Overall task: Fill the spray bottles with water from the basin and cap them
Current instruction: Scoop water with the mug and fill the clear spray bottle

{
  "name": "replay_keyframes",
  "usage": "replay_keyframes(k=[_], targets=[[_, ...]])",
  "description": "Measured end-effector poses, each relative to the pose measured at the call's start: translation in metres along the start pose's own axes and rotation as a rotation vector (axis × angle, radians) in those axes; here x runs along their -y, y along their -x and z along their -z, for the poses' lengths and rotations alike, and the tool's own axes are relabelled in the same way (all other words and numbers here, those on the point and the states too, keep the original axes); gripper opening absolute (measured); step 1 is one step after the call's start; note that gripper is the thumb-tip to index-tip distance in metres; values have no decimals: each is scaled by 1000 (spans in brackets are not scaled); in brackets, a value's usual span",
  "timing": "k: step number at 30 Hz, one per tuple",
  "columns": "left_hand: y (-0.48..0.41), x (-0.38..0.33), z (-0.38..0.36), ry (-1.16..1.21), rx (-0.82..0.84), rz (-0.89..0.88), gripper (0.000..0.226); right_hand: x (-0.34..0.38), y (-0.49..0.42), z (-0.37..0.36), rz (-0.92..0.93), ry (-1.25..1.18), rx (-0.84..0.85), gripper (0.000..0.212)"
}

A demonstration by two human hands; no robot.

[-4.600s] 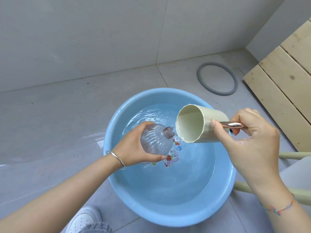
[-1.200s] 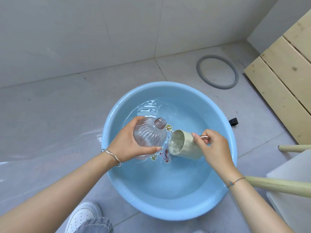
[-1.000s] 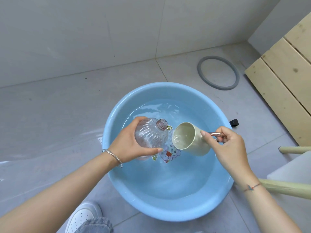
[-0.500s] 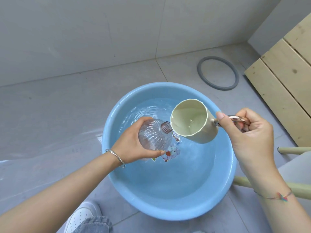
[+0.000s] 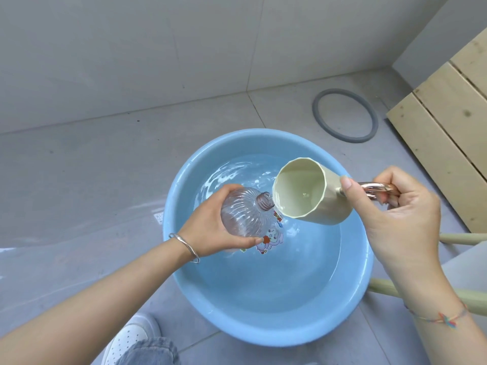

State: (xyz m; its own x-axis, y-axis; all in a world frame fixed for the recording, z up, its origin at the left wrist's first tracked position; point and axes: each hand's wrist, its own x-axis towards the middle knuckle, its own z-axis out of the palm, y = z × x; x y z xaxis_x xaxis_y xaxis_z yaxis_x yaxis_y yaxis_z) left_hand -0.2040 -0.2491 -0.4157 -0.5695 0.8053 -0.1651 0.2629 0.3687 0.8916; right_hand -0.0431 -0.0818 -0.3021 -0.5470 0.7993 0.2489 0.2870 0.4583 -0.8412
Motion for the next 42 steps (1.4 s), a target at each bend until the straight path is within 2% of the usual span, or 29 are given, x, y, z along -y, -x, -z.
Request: replay_keyframes(k=[42], targets=[[0,6,-4,-8,10,46,95,9,-3,-1,236,177,0,39]])
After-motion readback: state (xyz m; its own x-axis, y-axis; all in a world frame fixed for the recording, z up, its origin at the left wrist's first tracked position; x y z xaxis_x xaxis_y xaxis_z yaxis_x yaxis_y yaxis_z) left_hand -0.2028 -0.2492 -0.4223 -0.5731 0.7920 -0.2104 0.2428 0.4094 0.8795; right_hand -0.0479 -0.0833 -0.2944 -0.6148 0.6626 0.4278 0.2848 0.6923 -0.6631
